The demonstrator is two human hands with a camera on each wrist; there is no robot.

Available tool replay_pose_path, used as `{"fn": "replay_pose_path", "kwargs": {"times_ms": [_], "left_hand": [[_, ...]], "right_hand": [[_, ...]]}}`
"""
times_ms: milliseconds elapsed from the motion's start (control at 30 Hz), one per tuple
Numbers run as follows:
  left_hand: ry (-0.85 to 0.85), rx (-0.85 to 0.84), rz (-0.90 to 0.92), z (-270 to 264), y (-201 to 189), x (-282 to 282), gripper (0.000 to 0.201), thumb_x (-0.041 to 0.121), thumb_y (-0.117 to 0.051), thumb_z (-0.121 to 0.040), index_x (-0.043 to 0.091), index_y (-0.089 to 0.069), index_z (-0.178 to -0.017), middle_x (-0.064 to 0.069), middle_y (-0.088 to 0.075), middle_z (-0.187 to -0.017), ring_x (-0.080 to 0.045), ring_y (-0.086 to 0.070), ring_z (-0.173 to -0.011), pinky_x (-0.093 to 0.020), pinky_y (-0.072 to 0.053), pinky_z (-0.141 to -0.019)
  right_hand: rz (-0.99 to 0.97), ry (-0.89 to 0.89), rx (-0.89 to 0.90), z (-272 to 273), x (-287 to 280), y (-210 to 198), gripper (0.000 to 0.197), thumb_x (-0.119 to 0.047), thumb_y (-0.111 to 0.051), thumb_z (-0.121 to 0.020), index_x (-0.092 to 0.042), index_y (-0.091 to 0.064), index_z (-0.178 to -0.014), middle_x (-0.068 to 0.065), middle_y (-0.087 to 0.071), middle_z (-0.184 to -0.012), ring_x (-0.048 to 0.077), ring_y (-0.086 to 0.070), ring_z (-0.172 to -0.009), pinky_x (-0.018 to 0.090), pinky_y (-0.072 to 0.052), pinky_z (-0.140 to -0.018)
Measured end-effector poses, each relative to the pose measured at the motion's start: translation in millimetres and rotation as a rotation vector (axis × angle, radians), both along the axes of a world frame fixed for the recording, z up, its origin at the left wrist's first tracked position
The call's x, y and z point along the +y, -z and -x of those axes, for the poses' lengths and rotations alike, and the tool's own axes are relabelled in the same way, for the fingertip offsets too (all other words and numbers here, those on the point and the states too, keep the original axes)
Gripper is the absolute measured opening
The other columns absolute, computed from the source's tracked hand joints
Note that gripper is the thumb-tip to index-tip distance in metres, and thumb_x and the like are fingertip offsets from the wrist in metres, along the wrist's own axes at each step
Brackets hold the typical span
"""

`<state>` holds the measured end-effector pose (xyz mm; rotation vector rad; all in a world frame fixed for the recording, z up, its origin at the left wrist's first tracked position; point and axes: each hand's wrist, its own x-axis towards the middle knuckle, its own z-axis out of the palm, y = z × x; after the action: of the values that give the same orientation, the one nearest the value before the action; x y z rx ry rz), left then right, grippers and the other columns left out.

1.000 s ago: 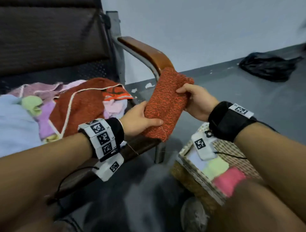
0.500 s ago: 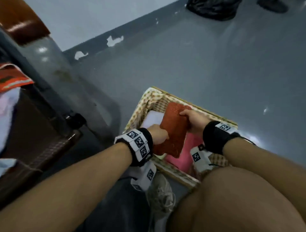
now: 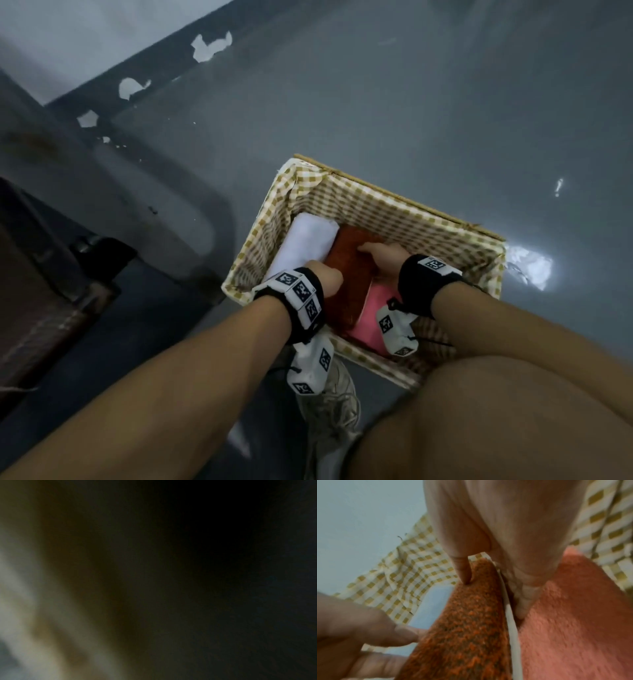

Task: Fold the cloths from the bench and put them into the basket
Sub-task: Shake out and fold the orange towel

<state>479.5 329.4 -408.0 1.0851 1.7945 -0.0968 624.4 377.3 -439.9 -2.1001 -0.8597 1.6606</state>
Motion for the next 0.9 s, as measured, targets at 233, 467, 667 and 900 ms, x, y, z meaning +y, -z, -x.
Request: {"fn": "replay_pose_path", "kwargs": {"times_ms": [233, 467, 667, 900], "left_hand": [[0.005, -0.274, -0.201, 37, -77, 10, 0.016, 0.016, -0.054, -0.096, 0.013, -0.057, -0.081, -0.007, -0.061, -0.098, -0.022, -0.061, -0.089, -0.031, -0.053, -0.078], [0.061, -0.289, -0.513, 153, -202, -26, 0.008, 0.021, -0.063, -0.093, 0.017, -0.068, -0.099, -0.007, -0.074, -0.102, -0.025, -0.073, -0.092, -0.025, -0.054, -0.075], [-0.089, -0.111, -0.681, 293, -263, -103, 0.023, 0.020, -0.064, -0.094, 0.008, -0.068, -0.113, -0.007, -0.074, -0.098, -0.024, -0.073, -0.088, -0.026, -0.056, -0.077], [-0.239, 0.151, -0.681, 403, -265, -211, 0.023, 0.025, -0.065, -0.091, 0.015, -0.068, -0.111, -0.009, -0.071, -0.110, -0.026, -0.066, -0.103, -0.036, -0.052, -0.093]], "right_hand": [[-0.169, -0.514, -0.341, 18, 10, -91, 0.032, -0.035, -0.066, -0.086, -0.009, -0.071, -0.104, 0.011, -0.070, -0.102, 0.030, -0.068, -0.092, 0.033, -0.054, -0.072], [-0.340, -0.880, -0.135, 126, -8, -233, 0.031, -0.034, -0.061, -0.095, -0.009, -0.072, -0.110, 0.003, -0.075, -0.106, 0.019, -0.068, -0.091, 0.028, -0.050, -0.080], [-0.408, -1.052, 0.111, 272, -58, -292, 0.034, -0.036, -0.062, -0.095, -0.010, -0.070, -0.116, 0.004, -0.076, -0.105, 0.019, -0.072, -0.097, 0.031, -0.053, -0.089], [-0.407, -1.256, 0.159, 421, -135, -294, 0.028, -0.026, -0.061, -0.095, -0.005, -0.069, -0.111, 0.010, -0.073, -0.105, 0.021, -0.063, -0.088, 0.025, -0.046, -0.069]]}}
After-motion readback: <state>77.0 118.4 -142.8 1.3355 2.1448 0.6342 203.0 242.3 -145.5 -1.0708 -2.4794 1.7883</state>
